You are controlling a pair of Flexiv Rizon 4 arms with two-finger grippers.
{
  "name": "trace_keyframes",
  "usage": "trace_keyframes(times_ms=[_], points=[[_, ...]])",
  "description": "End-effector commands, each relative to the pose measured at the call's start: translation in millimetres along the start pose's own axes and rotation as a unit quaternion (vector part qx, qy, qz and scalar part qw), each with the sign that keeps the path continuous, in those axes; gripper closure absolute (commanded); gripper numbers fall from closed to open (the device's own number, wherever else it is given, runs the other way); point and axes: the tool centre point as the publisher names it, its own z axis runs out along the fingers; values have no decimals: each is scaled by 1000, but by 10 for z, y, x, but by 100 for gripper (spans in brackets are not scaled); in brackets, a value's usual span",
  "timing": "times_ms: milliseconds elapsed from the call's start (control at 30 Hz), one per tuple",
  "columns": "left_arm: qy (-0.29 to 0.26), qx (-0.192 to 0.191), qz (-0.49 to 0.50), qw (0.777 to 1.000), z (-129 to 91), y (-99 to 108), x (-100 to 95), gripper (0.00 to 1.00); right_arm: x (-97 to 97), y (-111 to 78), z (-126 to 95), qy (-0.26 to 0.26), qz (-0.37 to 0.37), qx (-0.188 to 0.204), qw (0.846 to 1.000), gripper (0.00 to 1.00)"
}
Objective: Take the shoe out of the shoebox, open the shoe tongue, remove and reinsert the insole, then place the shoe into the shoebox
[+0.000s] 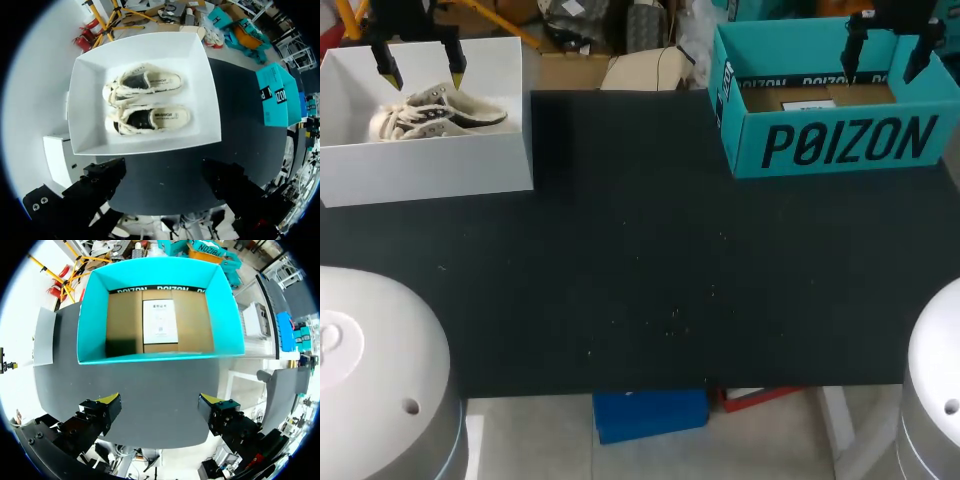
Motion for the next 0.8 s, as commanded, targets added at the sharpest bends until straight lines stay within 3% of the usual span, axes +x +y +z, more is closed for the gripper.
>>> trace_keyframes(times_ms=[33,433,567,633,700,733,800], points=[[0,0,0,1000,0,0,0,0,0,0,0,0,0,0,1000,0],[0,0,0,1000,0,0,0,0,0,0,0,0,0,0,1000,0],[-53,55,145,987,-52,-10,90,0,0,0,0,0,0,0,1000,0],[-76,99,256,958,-76,1,101,0,0,0,0,0,0,0,1000,0],[-128,160,393,897,-78,47,71,0,0,0,0,0,0,0,1000,0],[-149,182,474,849,-70,63,17,0,0,0,0,0,0,0,1000,0],[-141,156,574,791,-80,98,-88,0,0,0,0,0,0,0,1000,0]])
